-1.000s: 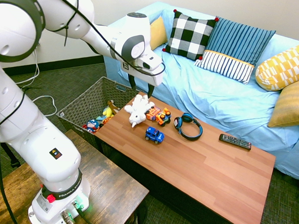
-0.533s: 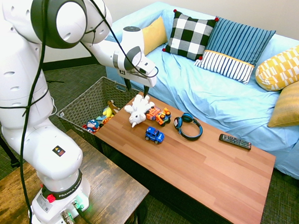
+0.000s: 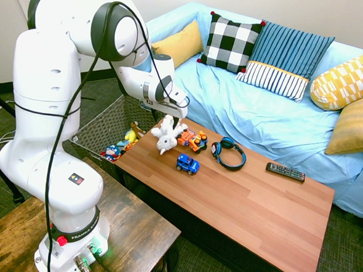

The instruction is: Put the stuffed toy in the basket

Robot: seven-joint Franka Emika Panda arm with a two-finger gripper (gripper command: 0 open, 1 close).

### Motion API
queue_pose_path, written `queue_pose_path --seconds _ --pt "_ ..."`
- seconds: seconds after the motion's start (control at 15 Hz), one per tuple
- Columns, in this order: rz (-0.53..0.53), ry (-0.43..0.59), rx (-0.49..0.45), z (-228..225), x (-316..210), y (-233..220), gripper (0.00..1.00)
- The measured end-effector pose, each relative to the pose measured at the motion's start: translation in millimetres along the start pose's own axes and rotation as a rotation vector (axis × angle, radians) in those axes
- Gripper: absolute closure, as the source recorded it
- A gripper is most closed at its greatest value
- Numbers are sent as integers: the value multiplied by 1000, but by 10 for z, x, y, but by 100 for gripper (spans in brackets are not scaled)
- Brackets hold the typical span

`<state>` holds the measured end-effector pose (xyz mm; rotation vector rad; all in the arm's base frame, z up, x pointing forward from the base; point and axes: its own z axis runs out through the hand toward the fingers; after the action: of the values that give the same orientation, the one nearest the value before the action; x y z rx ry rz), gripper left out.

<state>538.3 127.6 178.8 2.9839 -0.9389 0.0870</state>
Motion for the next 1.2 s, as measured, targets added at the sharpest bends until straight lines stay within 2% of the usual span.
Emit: queue_pose_path --seconds 0.47,0.53,0.8,1.2 --pt "15 -16 -58 574 179 -26 0" --pt "15 -18 -59 635 191 -25 100" --pt "13 -32 -67 794 213 -12 100" --pt "22 -37 -62 796 303 56 100"
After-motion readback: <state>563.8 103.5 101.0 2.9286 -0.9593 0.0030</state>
